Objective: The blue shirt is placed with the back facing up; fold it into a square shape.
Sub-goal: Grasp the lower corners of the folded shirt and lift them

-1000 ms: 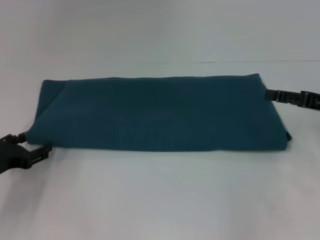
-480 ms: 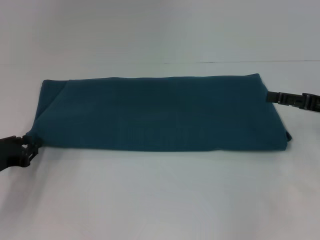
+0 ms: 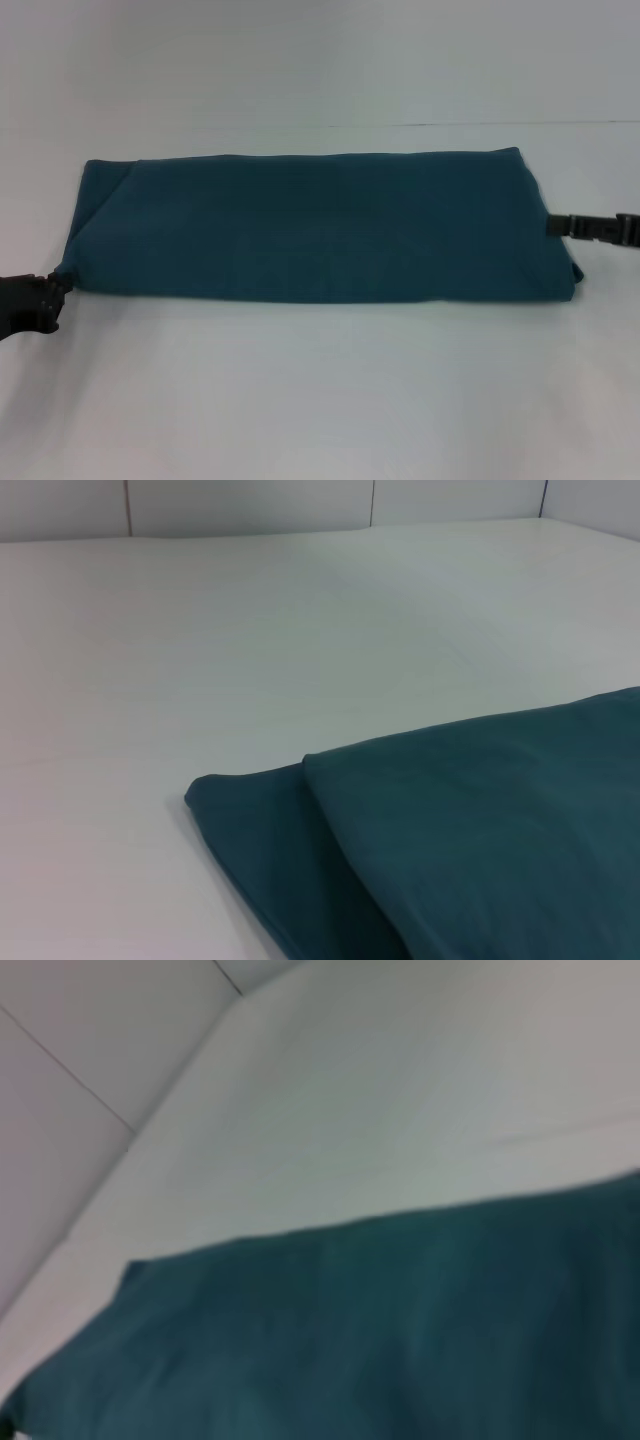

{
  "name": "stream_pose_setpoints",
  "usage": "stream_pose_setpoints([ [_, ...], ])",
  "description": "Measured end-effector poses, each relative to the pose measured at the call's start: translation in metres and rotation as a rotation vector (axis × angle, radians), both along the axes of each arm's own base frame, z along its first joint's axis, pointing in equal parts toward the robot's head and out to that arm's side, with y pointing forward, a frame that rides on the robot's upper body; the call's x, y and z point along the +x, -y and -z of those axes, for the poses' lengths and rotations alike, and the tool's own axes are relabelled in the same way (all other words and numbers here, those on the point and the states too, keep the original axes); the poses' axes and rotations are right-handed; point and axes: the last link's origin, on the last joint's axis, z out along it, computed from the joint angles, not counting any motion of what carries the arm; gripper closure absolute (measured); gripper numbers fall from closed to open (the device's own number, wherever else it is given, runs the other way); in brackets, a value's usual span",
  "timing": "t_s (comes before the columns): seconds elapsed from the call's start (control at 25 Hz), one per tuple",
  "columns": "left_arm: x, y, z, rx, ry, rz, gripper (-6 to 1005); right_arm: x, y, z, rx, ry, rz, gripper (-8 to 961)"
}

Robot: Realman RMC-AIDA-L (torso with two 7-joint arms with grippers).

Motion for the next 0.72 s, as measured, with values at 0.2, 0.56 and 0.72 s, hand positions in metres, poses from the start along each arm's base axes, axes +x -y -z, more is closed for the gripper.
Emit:
stream_pose_setpoints([
  [0.2, 0.001, 0.000, 0.000, -0.002, 0.006, 0.002, 984, 0.012, 0.009, -0.001, -0.030, 0.025, 0.053, 250],
  [0.56, 0.004, -0.002, -0.001, -0.005, 0.013, 0.013, 996, 0.025, 0.016, 0.010, -0.052, 0.060, 0.111, 249],
  [0.72, 0.006, -0.004, -0.001, -0.006, 0.012, 0.019, 996, 0.023, 0.014, 0.018, -0.044, 0.060, 0.118, 249],
])
